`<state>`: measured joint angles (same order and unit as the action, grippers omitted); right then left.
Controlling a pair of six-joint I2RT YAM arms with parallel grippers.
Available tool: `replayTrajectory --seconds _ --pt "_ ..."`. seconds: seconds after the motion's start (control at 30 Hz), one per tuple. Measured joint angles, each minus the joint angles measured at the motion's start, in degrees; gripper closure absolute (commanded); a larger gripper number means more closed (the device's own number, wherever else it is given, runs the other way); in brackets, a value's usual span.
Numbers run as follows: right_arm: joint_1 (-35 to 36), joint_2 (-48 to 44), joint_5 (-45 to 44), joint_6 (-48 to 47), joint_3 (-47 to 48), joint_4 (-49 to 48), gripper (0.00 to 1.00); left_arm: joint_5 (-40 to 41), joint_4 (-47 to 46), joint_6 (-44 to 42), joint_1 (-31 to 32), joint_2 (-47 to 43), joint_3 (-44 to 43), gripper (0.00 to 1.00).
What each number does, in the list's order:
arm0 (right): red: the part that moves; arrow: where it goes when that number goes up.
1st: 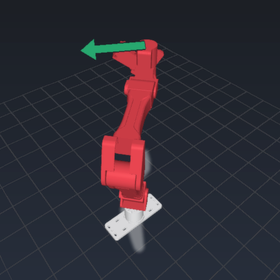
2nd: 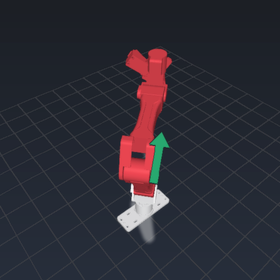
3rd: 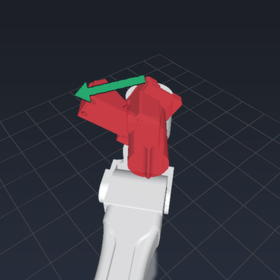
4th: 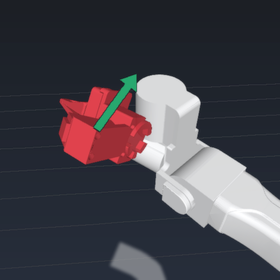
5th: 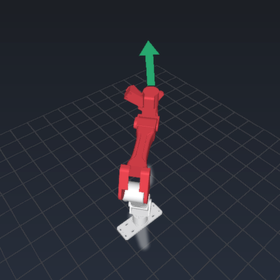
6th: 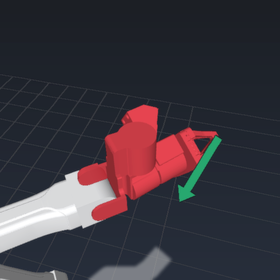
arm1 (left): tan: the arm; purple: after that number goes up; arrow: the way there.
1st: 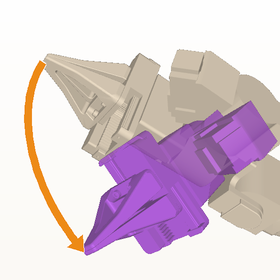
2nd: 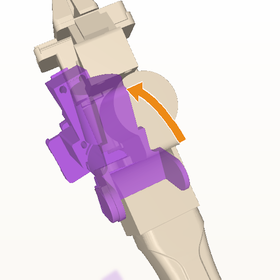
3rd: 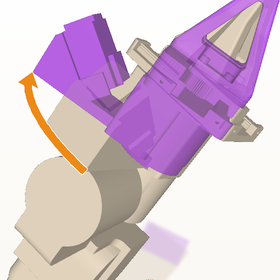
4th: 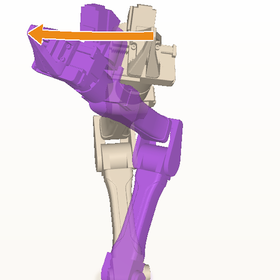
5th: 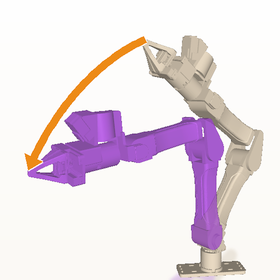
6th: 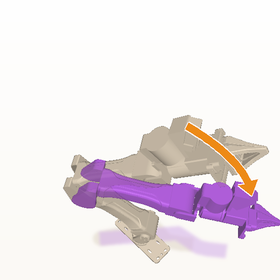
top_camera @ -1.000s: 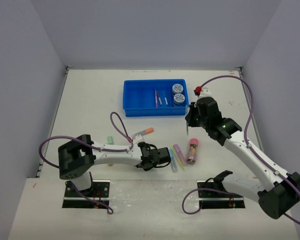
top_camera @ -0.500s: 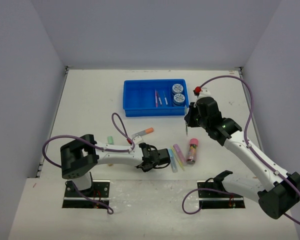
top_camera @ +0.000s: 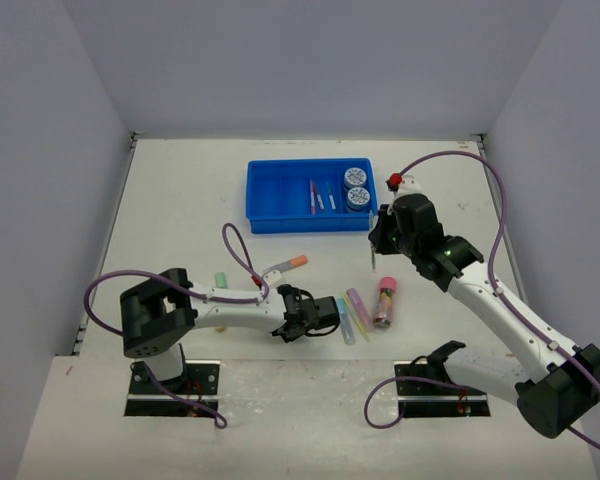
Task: Sort the stationery into containers
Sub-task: Close the pen cap on the pen.
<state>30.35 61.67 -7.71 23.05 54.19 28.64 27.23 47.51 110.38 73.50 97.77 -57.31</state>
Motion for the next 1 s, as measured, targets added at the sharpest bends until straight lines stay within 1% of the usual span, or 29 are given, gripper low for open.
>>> replayTrajectory --seconds 0.1,0.27,0.37,0.5,0.8,1.0 --pt "0.00 0.00 0.15 -0.02 0.00 -0.02 1.00 1.10 1.58 0.10 -0.50 -0.65 -0.06 0.66" --pt "0.00 0.32 0.44 -0.12 -0.01 -0.02 1.00 2.32 3.32 0.48 -3.37 -2.78 -0.06 0.59" --pt "0.00 0.61 0.87 -0.15 0.00 -0.04 1.00 2.86 3.47 0.46 -4.17 -3.49 -0.06 0.58" --pt "0.00 0.90 1.13 -0.17 0.00 -0.02 1.00 2.95 3.06 -0.22 -4.23 -3.90 -0.06 0.58" --pt "0.00 0.94 1.21 -0.17 0.00 -0.03 1.00 2.63 1.32 -5.07 -4.23 -3.90 -0.06 0.58" --pt "0.00 0.96 1.22 -0.20 0.00 -0.02 1.00 -0.35 1.76 -5.22 -4.23 -3.46 -0.65 0.59"
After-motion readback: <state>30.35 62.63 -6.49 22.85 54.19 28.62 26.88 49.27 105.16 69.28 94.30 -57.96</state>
